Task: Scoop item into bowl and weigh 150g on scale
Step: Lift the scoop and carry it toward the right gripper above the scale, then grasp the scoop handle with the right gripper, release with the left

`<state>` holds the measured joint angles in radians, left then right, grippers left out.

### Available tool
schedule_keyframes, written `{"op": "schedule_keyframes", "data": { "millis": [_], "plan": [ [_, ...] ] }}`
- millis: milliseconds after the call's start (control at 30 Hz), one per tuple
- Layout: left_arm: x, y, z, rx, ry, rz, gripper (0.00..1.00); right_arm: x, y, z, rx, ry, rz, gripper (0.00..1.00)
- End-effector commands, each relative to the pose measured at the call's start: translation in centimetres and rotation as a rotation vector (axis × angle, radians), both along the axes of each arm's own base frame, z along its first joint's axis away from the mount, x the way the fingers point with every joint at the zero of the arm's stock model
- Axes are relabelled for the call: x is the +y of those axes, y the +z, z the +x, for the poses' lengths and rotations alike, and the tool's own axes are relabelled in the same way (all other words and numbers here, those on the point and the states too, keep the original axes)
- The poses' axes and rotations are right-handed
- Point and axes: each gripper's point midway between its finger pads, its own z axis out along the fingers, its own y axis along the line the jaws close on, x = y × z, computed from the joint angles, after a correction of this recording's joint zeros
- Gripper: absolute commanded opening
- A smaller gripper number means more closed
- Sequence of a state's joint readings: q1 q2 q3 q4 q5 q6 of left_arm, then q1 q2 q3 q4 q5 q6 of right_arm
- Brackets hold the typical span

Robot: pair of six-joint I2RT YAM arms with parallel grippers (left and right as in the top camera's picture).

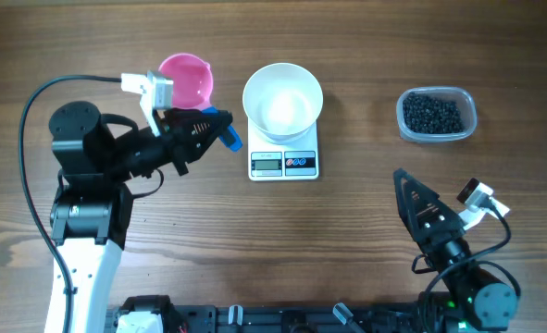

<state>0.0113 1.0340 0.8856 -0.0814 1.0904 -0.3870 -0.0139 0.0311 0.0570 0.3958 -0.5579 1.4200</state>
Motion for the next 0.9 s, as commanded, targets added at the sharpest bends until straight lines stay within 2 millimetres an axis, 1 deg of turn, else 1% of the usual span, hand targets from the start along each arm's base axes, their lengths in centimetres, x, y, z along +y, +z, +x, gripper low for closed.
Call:
{"op": "schedule_keyframes", "data": {
  "millis": [0, 33, 100, 133, 167, 200, 233, 267, 300, 367, 400, 467, 533, 567, 600, 667, 733, 867],
  "plan": [
    [-1.2, 1.7, -0.6, 0.090, -0.026, -0.095, 0.04, 1.1, 4.6, -1.3, -0.059, 0.045, -0.082, 1.00],
    [-1.5, 2.0, -0.4, 0.113, -0.013, -0.117, 0.04, 1.5, 5.4, -1.3, -0.064, 0.054, -0.123, 1.00],
    [-2.0, 2.4, 1.0, 0.231, 0.090, -0.200, 0.04, 2.4, 7.7, -1.1, -0.060, 0.095, -0.214, 1.00],
    [-2.4, 2.8, 1.4, 0.253, 0.124, -0.235, 0.04, 2.8, 8.4, -0.9, -0.052, 0.123, -0.239, 1.00],
    [-3.0, 3.7, 1.4, 0.228, 0.128, -0.257, 0.04, 3.4, 9.1, -0.4, -0.026, 0.177, -0.252, 1.00],
    [-4.2, 5.3, 0.9, 0.155, 0.101, -0.281, 0.04, 4.1, 9.6, 0.2, -0.001, 0.239, -0.258, 1.00],
    [-5.2, 6.7, 0.4, 0.093, 0.083, -0.305, 0.04, 4.6, 9.7, 0.7, 0.023, 0.283, -0.250, 1.00],
    [-5.8, 7.7, 0.2, 0.056, 0.086, -0.327, 0.04, 5.1, 9.7, 1.2, 0.041, 0.322, -0.234, 1.00],
    [-6.4, 8.3, 0.5, 0.041, 0.138, -0.358, 0.04, 6.1, 9.8, 1.7, 0.040, 0.377, -0.213, 1.00],
    [-7.1, 8.5, 0.9, 0.044, 0.213, -0.388, 0.04, 7.7, 10.4, 2.0, 0.016, 0.427, -0.191, 1.00],
    [-7.2, 8.4, 1.1, 0.050, 0.247, -0.400, 0.04, 8.8, 10.5, 2.1, 0.005, 0.451, -0.175, 1.00],
    [-8.0, 8.3, 1.2, 0.099, 0.258, -0.439, 0.04, 10.7, 10.3, 2.3, 0.017, 0.485, -0.153, 0.99],
    [-8.6, 8.0, 1.2, 0.143, 0.241, -0.460, 0.04, 12.5, 9.8, 2.5, 0.018, 0.515, -0.150, 0.93],
    [-8.9, 7.8, 1.2, 0.148, 0.229, -0.453, 0.04, 13.1, 9.7, 2.7, 0.009, 0.528, -0.148, 0.87],
    [-9.1, 7.7, 1.1, 0.151, 0.217, -0.449, 0.04, 13.2, 9.8, 3.0, -0.003, 0.527, -0.146, 0.79],
    [-9.3, 7.6, 0.8, 0.157, 0.196, -0.441, 0.04, 13.2, 9.8, 3.6, -0.007, 0.507, -0.138, 0.67],
    [-9.7, 7.5, 0.4, 0.163, 0.163, -0.435, 0.04, 12.9, 9.9, 4.3, -0.006, 0.473, -0.126, 0.65],
    [-10.7, 7.2, -1.0, 0.180, 0.070, -0.406, 0.04, 12.7, 9.9, 5.0, 0.004, 0.440, -0.114, 0.64]
  ]
}}
